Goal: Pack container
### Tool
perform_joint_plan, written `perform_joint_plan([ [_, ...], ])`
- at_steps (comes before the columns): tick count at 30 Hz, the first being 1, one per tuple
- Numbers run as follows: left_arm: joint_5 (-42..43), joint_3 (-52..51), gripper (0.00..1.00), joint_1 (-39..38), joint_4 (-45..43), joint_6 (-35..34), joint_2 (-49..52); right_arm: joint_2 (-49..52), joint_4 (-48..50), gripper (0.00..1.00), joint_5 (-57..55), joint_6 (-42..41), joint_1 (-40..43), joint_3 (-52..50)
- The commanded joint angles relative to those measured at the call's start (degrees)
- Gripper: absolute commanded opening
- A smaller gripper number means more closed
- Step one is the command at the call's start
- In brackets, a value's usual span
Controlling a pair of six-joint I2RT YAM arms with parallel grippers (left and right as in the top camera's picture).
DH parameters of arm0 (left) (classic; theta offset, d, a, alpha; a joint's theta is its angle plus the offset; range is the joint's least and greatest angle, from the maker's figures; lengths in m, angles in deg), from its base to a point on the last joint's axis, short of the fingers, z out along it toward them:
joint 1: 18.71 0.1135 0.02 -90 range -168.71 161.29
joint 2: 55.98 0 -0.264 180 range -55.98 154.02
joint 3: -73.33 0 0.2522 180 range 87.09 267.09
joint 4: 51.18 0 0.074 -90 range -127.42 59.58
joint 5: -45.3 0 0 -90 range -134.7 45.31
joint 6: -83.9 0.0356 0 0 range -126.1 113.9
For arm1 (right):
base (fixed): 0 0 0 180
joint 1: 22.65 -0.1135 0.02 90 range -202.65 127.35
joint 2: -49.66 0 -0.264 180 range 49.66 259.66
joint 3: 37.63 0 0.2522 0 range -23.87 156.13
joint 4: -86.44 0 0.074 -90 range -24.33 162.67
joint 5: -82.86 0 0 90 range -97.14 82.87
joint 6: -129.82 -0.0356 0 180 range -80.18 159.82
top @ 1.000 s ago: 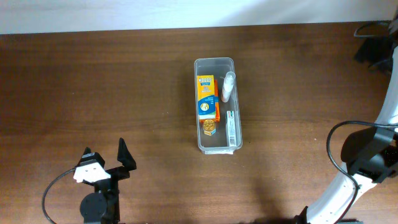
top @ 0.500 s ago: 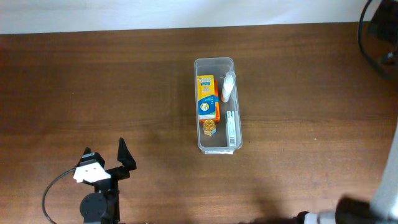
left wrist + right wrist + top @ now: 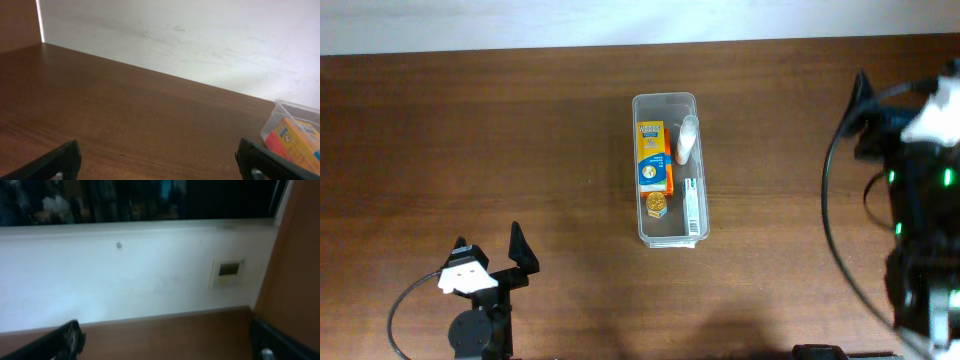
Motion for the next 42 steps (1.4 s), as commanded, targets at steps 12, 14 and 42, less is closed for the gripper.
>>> perform_joint_plan([
  [12, 0.8, -0.4, 0.99, 0.1, 0.0, -0.5, -0.4, -34.9, 25.7, 0.99, 6.1, 0.7, -1.7, -43.1],
  [14, 0.8, -0.4, 0.99, 0.1, 0.0, -0.5, -0.4, -39.3, 28.9, 0.98, 7.5, 1.5, -1.7, -48.4],
  [42, 0.8, -0.4, 1.00, 0.1, 0.0, -0.5, -0.4, -52.6, 36.6, 0.98, 11.4, 1.2, -1.6, -70.2],
])
